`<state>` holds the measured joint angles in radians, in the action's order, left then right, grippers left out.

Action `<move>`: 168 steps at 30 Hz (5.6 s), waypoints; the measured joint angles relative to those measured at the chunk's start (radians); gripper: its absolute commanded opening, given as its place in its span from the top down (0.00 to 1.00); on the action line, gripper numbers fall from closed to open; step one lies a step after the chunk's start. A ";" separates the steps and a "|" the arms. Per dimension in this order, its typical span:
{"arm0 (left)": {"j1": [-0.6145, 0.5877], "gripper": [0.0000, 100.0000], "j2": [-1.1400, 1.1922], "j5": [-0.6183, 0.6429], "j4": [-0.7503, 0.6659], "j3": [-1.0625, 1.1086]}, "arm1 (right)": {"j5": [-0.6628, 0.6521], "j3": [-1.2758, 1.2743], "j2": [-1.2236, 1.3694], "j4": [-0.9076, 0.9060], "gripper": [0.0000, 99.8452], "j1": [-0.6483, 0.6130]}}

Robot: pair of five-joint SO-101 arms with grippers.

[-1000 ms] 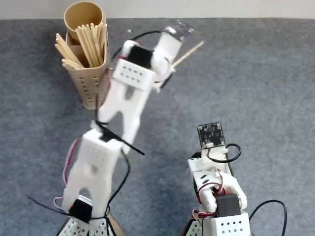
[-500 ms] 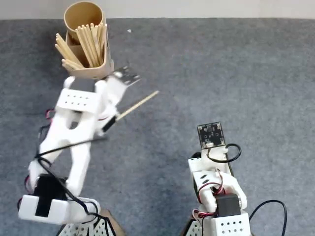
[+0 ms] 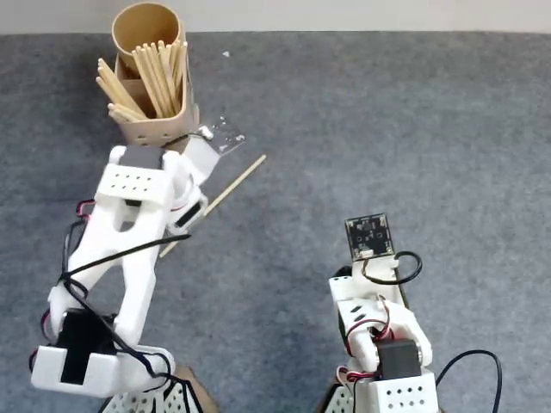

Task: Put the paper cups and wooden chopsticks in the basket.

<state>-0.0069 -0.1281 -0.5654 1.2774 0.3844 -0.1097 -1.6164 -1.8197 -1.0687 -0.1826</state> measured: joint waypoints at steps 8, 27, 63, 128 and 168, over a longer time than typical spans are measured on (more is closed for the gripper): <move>0.040 0.87 0.037 -0.002 -0.236 0.101 | 0.000 0.000 0.000 0.000 0.99 0.000; 0.060 1.00 0.407 0.002 -0.222 -0.100 | 0.000 0.000 0.000 0.000 0.99 0.000; -0.127 1.00 0.051 0.520 -0.292 -0.721 | 0.000 0.000 0.000 0.000 0.99 0.000; -0.026 0.86 -1.536 0.635 -0.439 1.295 | 0.020 -0.044 0.000 -0.005 0.99 0.434; -0.287 0.86 -1.551 0.635 -0.147 1.297 | 0.017 -0.046 0.000 -0.173 0.99 0.493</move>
<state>-0.2938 -1.6794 0.0698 1.1301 1.6809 -0.0928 -1.6625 -1.8197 -1.2421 0.3099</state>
